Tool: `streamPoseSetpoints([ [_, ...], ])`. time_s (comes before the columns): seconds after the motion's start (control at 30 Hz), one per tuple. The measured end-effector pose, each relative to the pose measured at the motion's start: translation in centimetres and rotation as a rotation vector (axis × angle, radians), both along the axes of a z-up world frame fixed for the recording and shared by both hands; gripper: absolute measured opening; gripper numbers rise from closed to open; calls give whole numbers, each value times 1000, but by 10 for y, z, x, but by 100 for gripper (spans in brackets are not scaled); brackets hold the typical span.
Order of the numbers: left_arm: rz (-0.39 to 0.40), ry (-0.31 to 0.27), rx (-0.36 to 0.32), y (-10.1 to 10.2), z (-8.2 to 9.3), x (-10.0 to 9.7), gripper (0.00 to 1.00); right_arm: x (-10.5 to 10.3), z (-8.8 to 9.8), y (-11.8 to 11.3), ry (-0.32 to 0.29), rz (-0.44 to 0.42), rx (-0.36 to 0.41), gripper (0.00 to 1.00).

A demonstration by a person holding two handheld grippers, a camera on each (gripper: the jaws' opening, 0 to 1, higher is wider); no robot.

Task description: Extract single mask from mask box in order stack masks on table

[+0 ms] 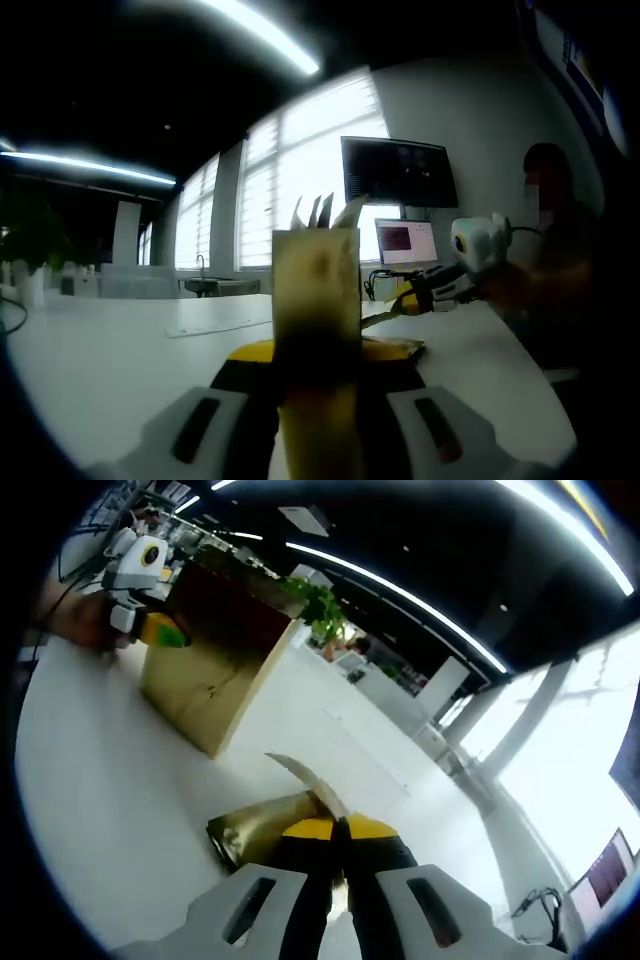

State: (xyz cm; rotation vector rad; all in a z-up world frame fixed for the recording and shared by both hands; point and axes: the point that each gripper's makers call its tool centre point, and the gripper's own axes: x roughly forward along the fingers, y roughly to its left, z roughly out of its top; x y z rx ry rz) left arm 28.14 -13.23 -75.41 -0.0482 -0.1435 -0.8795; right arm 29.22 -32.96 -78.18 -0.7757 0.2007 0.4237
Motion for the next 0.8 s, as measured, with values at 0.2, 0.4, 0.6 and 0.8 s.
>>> streamPoseSetpoints([
  [0.2,0,1,0,1,0,1,31,-4,-22,1,33,9,-12,0],
  [0.4,1,1,1,1,0,0,31,-9,-33,1,50,4,4,0],
  [0.6,1,1,0,0,0,-1,31,-12,-43,2,72,13,-1,0],
  [0.8,1,1,1,1,0,0,31,-14,-51,2,89,17,-5,0],
])
